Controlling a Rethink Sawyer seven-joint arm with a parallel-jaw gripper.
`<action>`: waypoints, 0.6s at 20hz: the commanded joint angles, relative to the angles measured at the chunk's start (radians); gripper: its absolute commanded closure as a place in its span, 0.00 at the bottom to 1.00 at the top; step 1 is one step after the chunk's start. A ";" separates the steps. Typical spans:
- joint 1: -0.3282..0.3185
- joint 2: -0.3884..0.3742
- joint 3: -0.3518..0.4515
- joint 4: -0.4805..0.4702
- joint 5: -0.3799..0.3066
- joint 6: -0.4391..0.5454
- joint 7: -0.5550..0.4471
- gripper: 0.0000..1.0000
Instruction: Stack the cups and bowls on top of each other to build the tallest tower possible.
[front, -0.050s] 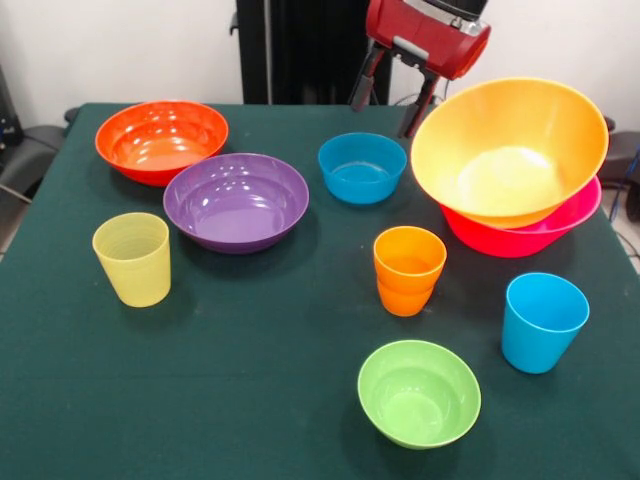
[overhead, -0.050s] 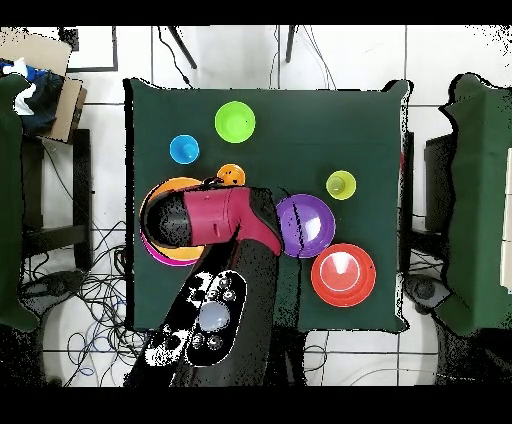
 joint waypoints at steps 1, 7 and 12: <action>-0.022 0.048 0.132 0.027 -0.083 -0.027 -0.099 0.00; -0.035 0.042 0.140 0.032 -0.087 -0.031 -0.107 0.00; -0.056 0.037 0.154 0.049 -0.088 -0.045 -0.113 0.00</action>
